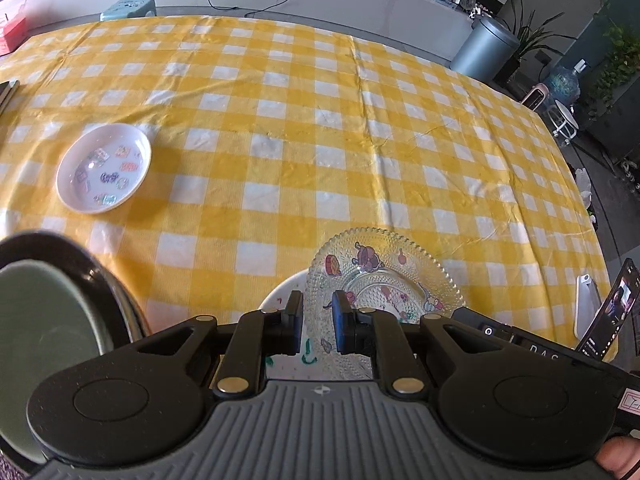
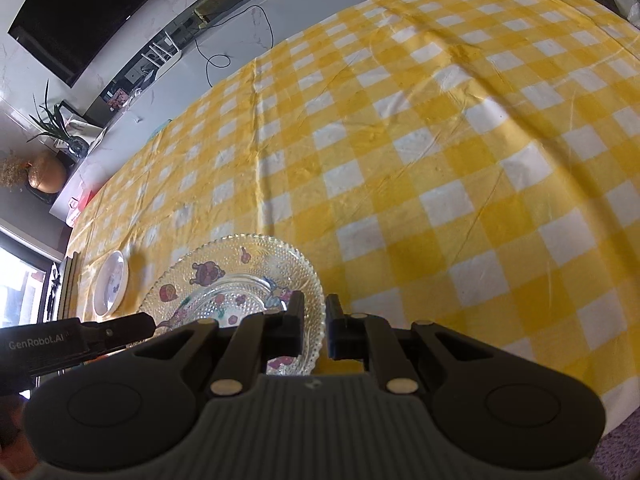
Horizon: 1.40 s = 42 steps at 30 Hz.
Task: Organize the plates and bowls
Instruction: 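Carry the glass plate over the Fruity plate and lower it on top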
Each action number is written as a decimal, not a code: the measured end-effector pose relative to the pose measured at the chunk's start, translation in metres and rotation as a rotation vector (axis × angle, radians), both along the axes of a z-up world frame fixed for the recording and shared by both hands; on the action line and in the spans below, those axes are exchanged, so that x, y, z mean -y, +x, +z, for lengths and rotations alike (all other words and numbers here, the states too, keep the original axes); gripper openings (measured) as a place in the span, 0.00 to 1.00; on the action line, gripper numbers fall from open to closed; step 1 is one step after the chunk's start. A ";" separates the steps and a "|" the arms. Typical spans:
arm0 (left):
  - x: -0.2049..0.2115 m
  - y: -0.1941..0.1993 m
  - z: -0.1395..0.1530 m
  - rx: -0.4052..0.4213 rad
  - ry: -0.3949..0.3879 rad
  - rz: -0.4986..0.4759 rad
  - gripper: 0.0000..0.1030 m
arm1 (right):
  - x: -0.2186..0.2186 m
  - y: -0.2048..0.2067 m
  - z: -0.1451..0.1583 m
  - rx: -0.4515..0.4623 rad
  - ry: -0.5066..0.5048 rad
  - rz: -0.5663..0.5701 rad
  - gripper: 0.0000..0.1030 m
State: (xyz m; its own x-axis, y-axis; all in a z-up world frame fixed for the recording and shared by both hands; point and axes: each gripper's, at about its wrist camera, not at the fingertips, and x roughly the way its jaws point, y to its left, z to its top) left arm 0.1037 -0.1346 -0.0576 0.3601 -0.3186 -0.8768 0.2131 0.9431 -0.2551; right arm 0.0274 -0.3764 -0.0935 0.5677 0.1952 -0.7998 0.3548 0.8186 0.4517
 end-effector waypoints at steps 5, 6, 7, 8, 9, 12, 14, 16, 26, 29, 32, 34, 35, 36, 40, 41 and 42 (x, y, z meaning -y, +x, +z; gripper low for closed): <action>-0.007 -0.026 -0.003 0.020 0.018 0.033 0.16 | -0.012 -0.012 0.003 0.008 -0.041 0.029 0.08; -0.008 -0.029 -0.004 0.023 0.020 0.040 0.16 | -0.015 -0.014 0.004 0.010 -0.054 0.035 0.08; -0.008 -0.032 -0.006 0.028 0.025 0.044 0.16 | -0.017 -0.015 0.004 0.012 -0.063 0.040 0.08; -0.009 -0.035 -0.007 0.033 0.031 0.047 0.16 | -0.019 -0.016 0.005 0.013 -0.069 0.044 0.08; -0.010 -0.036 -0.009 0.037 0.036 0.055 0.16 | -0.020 -0.017 0.004 0.015 -0.071 0.046 0.08; -0.013 -0.042 -0.015 0.047 0.046 0.070 0.16 | -0.024 -0.019 0.004 0.018 -0.076 0.052 0.07; -0.014 -0.044 -0.018 0.051 0.048 0.070 0.16 | -0.028 -0.020 0.003 0.021 -0.094 0.054 0.06; -0.015 -0.047 -0.021 0.058 0.048 0.069 0.16 | -0.031 -0.021 0.002 0.022 -0.111 0.052 0.07; -0.019 -0.051 -0.031 0.067 0.062 0.072 0.16 | -0.044 -0.021 0.002 0.040 -0.160 0.062 0.07; -0.016 -0.053 -0.030 0.081 0.082 0.054 0.16 | -0.047 -0.021 0.002 0.047 -0.185 0.069 0.07; -0.014 -0.056 -0.031 0.101 0.104 0.042 0.16 | -0.053 -0.022 0.002 0.058 -0.223 0.080 0.06; -0.013 -0.058 -0.030 0.118 0.121 0.027 0.17 | -0.056 -0.021 0.001 0.065 -0.254 0.088 0.05; -0.012 -0.059 -0.030 0.124 0.129 0.021 0.17 | -0.058 -0.021 0.002 0.069 -0.268 0.093 0.04; -0.011 -0.061 -0.030 0.131 0.139 0.015 0.17 | -0.060 -0.021 0.002 0.073 -0.284 0.099 0.04; -0.008 -0.064 -0.030 0.157 0.166 -0.006 0.17 | -0.068 -0.018 0.003 0.080 -0.344 0.119 0.02; -0.007 -0.065 -0.030 0.161 0.171 -0.009 0.17 | -0.070 -0.017 0.003 0.082 -0.359 0.125 0.02; -0.007 -0.065 -0.031 0.165 0.174 -0.012 0.18 | -0.072 -0.016 0.002 0.085 -0.370 0.127 0.02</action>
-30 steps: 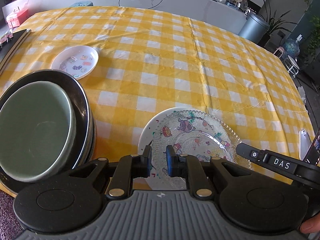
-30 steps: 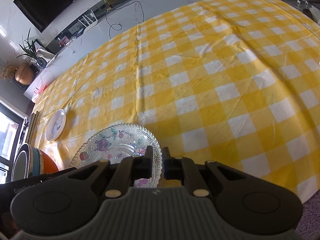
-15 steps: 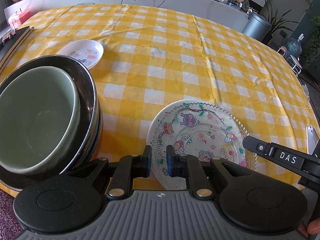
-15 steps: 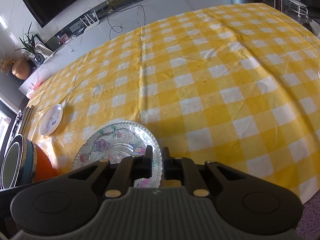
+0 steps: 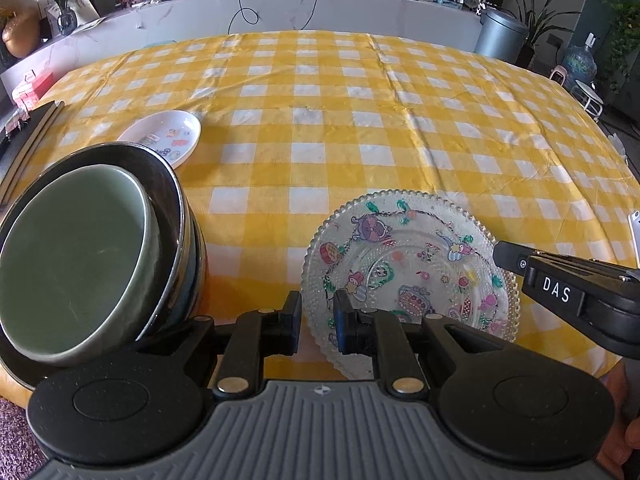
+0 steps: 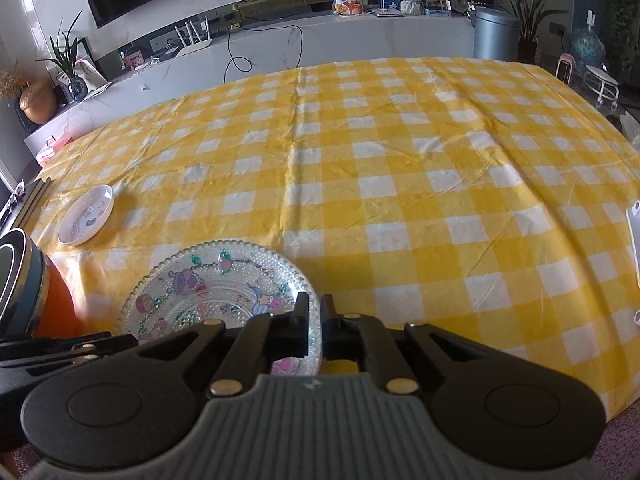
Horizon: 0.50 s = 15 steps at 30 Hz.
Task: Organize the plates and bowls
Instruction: 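Carry the glass plate over the Fruity plate and lower it on top, then open both grippers to release the glass plate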
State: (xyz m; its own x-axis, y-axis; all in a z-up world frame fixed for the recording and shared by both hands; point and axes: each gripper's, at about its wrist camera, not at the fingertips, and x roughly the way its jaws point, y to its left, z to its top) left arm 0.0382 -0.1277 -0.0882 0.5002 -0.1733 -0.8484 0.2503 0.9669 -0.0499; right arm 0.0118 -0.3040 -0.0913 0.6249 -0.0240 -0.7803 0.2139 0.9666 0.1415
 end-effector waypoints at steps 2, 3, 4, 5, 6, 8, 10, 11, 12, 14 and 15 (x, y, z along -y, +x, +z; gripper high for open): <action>0.001 -0.001 0.000 0.007 0.004 -0.007 0.22 | -0.001 0.002 -0.002 0.008 -0.007 -0.001 0.03; 0.001 -0.002 0.000 0.011 0.006 -0.012 0.23 | 0.000 0.003 -0.002 0.011 -0.004 -0.004 0.03; 0.001 -0.002 0.000 0.013 0.007 -0.017 0.23 | 0.000 0.003 -0.003 0.013 -0.001 -0.008 0.03; 0.001 -0.002 0.000 0.014 0.006 -0.021 0.23 | 0.000 0.003 -0.003 0.014 0.002 -0.011 0.03; 0.000 -0.003 0.000 0.014 0.004 -0.023 0.23 | 0.001 0.003 -0.003 0.015 0.004 -0.012 0.03; -0.001 -0.003 0.001 0.016 -0.004 -0.024 0.25 | 0.000 0.001 -0.001 0.025 0.007 -0.013 0.07; 0.000 -0.004 0.002 0.020 -0.006 -0.029 0.28 | -0.003 -0.001 0.002 0.037 -0.006 -0.008 0.08; 0.000 -0.004 0.003 0.022 -0.007 -0.033 0.29 | -0.005 -0.002 0.004 0.041 -0.012 -0.001 0.10; 0.000 -0.005 0.004 0.022 -0.008 -0.034 0.30 | -0.007 -0.004 0.006 0.045 -0.015 0.005 0.10; -0.002 -0.005 0.007 0.016 -0.021 -0.032 0.32 | -0.010 -0.007 0.008 0.050 -0.023 0.016 0.17; -0.002 -0.005 0.009 0.011 -0.035 -0.033 0.34 | -0.012 -0.008 0.009 0.050 -0.031 0.017 0.20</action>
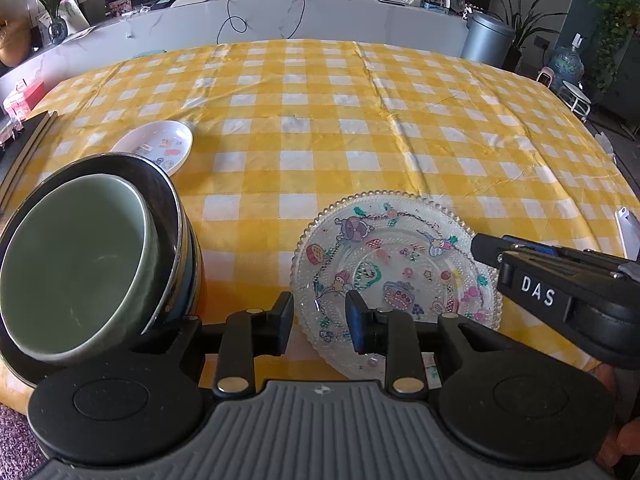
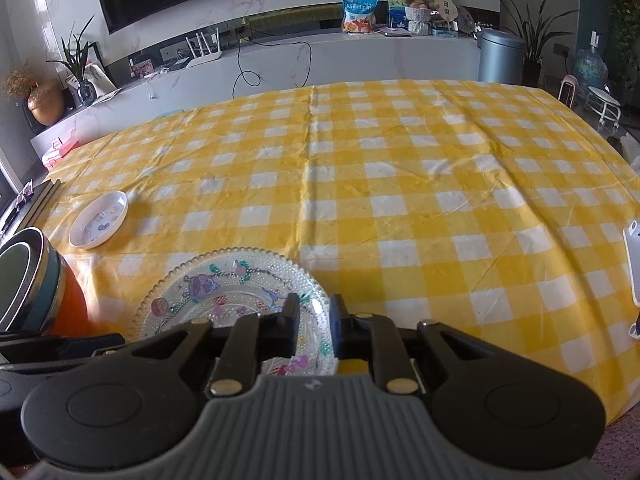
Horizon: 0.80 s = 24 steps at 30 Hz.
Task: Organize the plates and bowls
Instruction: 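Open both grippers to release the glass plate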
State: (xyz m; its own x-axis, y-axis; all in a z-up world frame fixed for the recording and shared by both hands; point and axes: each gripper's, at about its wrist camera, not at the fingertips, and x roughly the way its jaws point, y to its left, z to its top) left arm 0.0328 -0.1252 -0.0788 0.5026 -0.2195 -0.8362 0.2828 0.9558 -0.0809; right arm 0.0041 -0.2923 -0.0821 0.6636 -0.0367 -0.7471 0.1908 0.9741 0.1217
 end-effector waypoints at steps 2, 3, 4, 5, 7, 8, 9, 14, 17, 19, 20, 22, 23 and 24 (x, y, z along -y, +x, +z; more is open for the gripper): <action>-0.001 -0.001 0.005 -0.003 -0.023 -0.006 0.35 | -0.002 -0.003 0.002 0.002 -0.019 -0.005 0.26; -0.001 -0.002 0.008 -0.004 -0.029 -0.009 0.35 | -0.002 -0.003 0.003 0.001 -0.024 -0.007 0.26; -0.001 -0.002 0.010 -0.004 -0.032 -0.012 0.35 | -0.002 -0.004 0.003 -0.002 -0.027 -0.010 0.27; -0.001 -0.003 0.012 -0.003 -0.035 -0.016 0.35 | -0.002 -0.005 0.004 -0.002 -0.027 -0.013 0.28; -0.001 -0.003 0.017 0.002 -0.036 -0.026 0.35 | -0.002 -0.006 0.007 -0.001 -0.033 -0.019 0.31; -0.002 -0.003 0.020 0.008 -0.033 -0.031 0.35 | -0.003 -0.006 0.009 0.001 -0.036 -0.022 0.36; -0.003 -0.003 0.023 0.018 -0.025 -0.039 0.35 | -0.004 -0.006 0.011 0.007 -0.034 -0.022 0.38; -0.010 0.000 0.039 0.057 0.017 -0.066 0.35 | -0.011 -0.004 0.022 0.029 0.012 0.005 0.49; -0.019 0.005 0.049 0.078 0.017 -0.069 0.35 | -0.022 0.001 0.029 0.044 0.010 0.036 0.54; -0.025 0.010 0.056 0.097 0.018 -0.070 0.35 | -0.028 0.006 0.033 0.055 0.017 0.057 0.56; -0.027 0.013 0.059 0.106 0.021 -0.069 0.35 | -0.031 0.009 0.035 0.057 0.017 0.066 0.57; -0.034 0.019 0.065 0.118 0.025 -0.062 0.36 | -0.037 0.015 0.040 0.062 0.008 0.084 0.60; -0.037 0.023 0.068 0.121 0.025 -0.057 0.36 | -0.040 0.018 0.043 0.066 0.005 0.090 0.60; -0.042 0.027 0.070 0.121 0.022 -0.051 0.36 | -0.042 0.022 0.045 0.071 0.005 0.100 0.60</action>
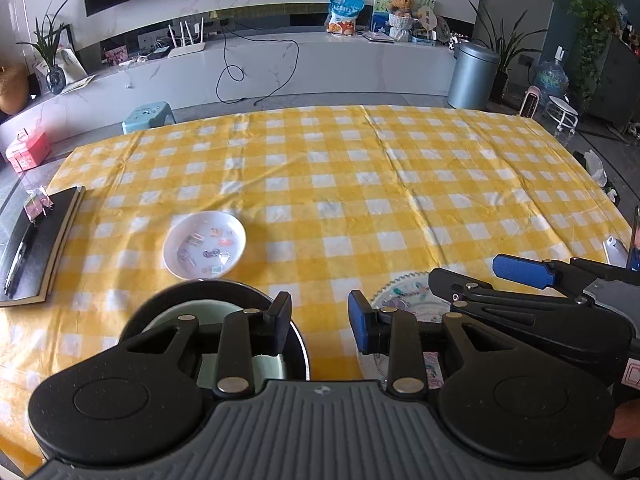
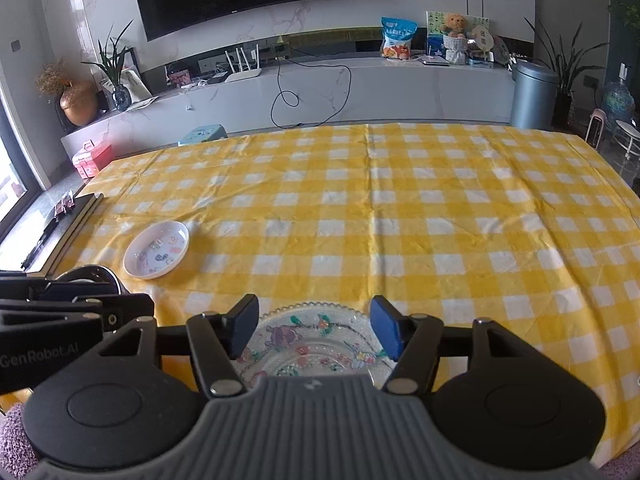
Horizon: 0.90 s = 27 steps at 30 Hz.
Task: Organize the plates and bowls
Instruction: 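Move both grippers to the rim of the small white sticker plate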
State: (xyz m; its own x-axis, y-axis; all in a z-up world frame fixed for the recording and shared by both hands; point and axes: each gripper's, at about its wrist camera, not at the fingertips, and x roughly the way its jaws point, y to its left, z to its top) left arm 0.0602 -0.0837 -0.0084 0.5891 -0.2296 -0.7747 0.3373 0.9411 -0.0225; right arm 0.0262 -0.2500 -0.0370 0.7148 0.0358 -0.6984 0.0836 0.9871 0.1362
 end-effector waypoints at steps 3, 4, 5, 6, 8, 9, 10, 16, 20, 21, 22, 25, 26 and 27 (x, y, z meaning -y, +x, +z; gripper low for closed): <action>-0.014 0.015 0.007 -0.008 -0.007 0.014 0.36 | -0.006 0.012 0.005 0.006 0.021 0.021 0.64; -0.018 0.019 0.009 -0.008 -0.005 0.018 0.36 | -0.009 0.016 0.006 0.002 0.028 0.027 0.66; -0.022 0.024 0.011 -0.006 -0.001 0.021 0.36 | -0.011 0.021 0.006 -0.006 0.036 0.029 0.66; -0.027 0.029 0.014 -0.005 0.004 0.022 0.36 | -0.013 0.026 0.006 -0.020 0.045 0.030 0.66; -0.034 0.039 0.016 -0.015 0.012 0.022 0.38 | -0.017 0.036 0.005 -0.049 0.068 0.028 0.67; -0.038 0.045 0.016 -0.026 0.017 0.022 0.39 | -0.020 0.042 0.005 -0.056 0.076 0.031 0.67; -0.041 0.051 0.016 -0.037 0.023 0.019 0.40 | -0.023 0.046 0.004 -0.060 0.080 0.035 0.67; -0.053 0.082 0.010 -0.067 0.090 0.007 0.47 | -0.040 0.073 0.004 -0.084 0.097 0.080 0.67; -0.062 0.100 0.004 -0.085 0.104 0.011 0.52 | -0.049 0.093 0.003 -0.094 0.075 0.086 0.67; -0.065 0.105 0.003 -0.088 0.105 0.011 0.52 | -0.050 0.098 0.003 -0.098 0.083 0.085 0.67; -0.068 0.110 0.001 -0.095 0.103 0.012 0.52 | -0.051 0.103 0.002 -0.104 0.091 0.085 0.67; -0.079 0.126 -0.006 -0.125 0.080 0.020 0.53 | -0.052 0.118 -0.001 -0.121 0.097 0.087 0.67; -0.081 0.131 -0.010 -0.141 0.075 0.023 0.53 | -0.053 0.122 -0.003 -0.126 0.099 0.089 0.67; -0.085 0.136 -0.014 -0.154 0.071 0.027 0.53 | -0.054 0.127 -0.005 -0.132 0.101 0.090 0.67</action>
State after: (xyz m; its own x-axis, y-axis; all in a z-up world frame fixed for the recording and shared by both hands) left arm 0.1963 0.0008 -0.0228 0.4673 -0.1570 -0.8700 0.3092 0.9510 -0.0056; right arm 0.1530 -0.1959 -0.0418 0.6079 0.1702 -0.7756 0.0193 0.9733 0.2287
